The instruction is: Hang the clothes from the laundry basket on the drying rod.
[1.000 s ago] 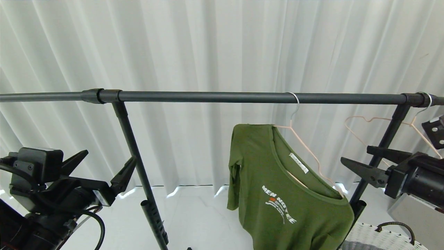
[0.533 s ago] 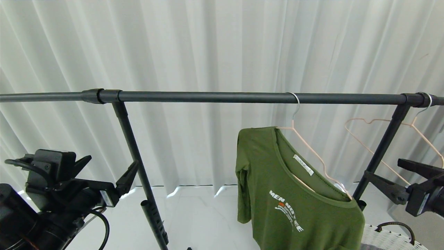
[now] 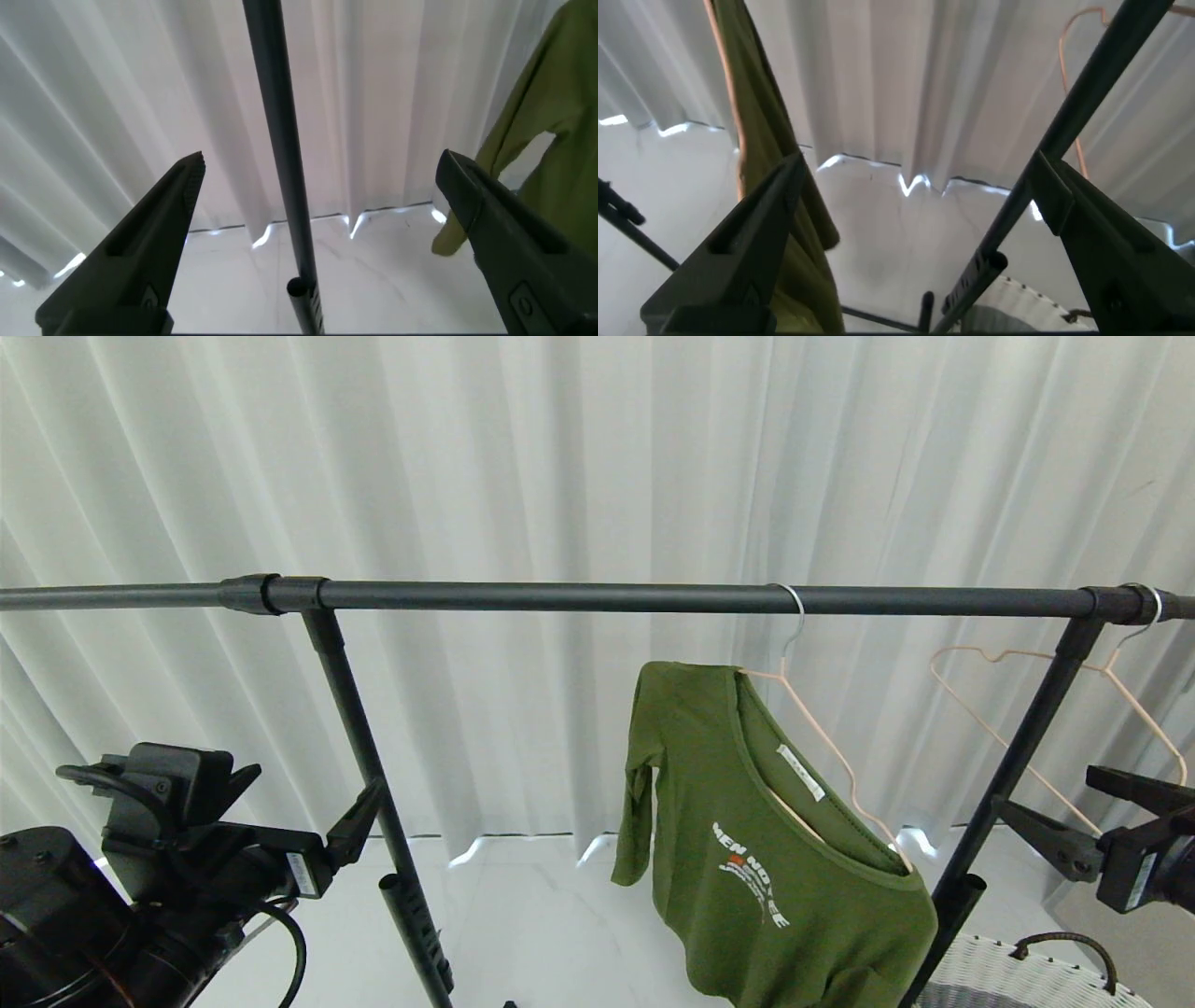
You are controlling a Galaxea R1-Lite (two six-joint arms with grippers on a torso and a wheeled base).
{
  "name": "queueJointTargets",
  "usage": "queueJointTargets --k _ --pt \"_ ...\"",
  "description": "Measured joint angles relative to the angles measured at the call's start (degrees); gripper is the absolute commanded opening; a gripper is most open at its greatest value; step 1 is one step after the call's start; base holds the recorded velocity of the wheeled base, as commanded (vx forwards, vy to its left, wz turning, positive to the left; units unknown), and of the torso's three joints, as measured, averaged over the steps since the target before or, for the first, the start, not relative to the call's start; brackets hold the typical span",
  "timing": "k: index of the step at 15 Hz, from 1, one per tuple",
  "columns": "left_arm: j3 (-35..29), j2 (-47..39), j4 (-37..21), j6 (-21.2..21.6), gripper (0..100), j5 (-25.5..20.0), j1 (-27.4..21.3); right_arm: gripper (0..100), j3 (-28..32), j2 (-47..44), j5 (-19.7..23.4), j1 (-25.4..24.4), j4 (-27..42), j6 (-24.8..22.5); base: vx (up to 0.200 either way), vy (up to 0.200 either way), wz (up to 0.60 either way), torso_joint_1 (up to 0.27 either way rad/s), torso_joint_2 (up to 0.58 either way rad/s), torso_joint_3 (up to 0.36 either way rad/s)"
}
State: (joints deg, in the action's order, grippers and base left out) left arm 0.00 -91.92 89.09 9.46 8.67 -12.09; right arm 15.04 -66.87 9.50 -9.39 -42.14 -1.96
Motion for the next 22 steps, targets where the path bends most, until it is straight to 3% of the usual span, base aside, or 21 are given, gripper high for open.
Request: queueJointTargets --k 9,22 --pt "0.00 -0.04 0.00 0.01 100 0.09 0.16 100 -0.09 -1.90 -0.02 1.26 -0.02 -1.07 -0.200 0.000 0.00 0.001 0.00 0.002" --pt "0.00 -0.12 0.02 0.13 100 0.02 -0.02 100 -0.13 -5.22 -0.02 1.05 -0.13 -4.90 0.000 0.000 0.00 -0.004 0.01 0.006"
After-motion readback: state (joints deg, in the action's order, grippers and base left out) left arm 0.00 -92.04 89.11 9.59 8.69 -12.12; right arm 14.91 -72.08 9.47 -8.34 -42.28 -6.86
